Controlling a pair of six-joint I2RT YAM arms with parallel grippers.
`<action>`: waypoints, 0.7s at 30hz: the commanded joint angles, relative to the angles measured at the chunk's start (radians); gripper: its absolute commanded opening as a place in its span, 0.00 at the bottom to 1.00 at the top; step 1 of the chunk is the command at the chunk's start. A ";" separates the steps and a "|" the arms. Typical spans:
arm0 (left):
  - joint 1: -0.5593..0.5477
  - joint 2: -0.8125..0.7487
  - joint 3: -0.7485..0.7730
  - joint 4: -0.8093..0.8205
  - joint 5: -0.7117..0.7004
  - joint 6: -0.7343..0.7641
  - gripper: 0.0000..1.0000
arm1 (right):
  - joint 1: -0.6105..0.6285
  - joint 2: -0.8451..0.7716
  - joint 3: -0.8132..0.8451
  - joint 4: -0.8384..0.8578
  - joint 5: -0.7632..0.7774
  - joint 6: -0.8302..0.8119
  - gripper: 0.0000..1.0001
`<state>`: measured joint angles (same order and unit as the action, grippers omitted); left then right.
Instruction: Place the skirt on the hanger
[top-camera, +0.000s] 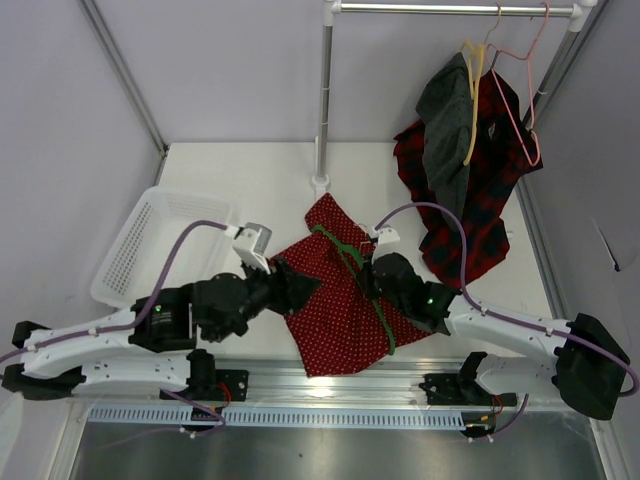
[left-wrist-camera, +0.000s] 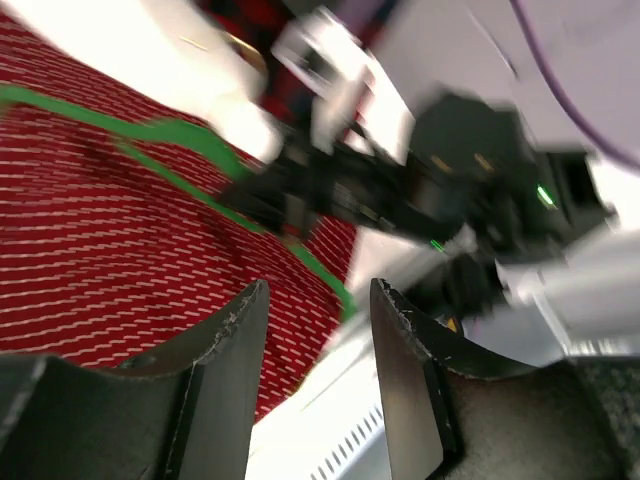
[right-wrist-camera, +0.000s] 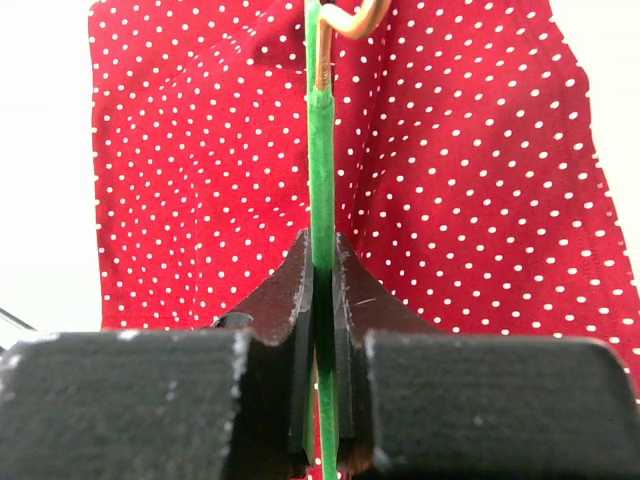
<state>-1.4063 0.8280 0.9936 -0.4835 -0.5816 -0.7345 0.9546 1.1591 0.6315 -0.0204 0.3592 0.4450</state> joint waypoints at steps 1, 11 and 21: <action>0.055 -0.030 0.008 -0.207 -0.095 -0.051 0.50 | 0.007 -0.025 0.092 -0.065 0.086 -0.026 0.00; 0.214 -0.005 -0.013 -0.158 -0.037 0.017 0.49 | 0.046 -0.042 0.378 -0.223 0.133 -0.164 0.00; 0.556 0.166 -0.263 0.183 0.322 -0.063 0.35 | 0.062 -0.065 0.355 -0.179 0.086 -0.160 0.00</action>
<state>-0.8894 0.9787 0.7437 -0.4591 -0.3782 -0.7708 1.0069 1.1294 0.9154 -0.2398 0.4370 0.3157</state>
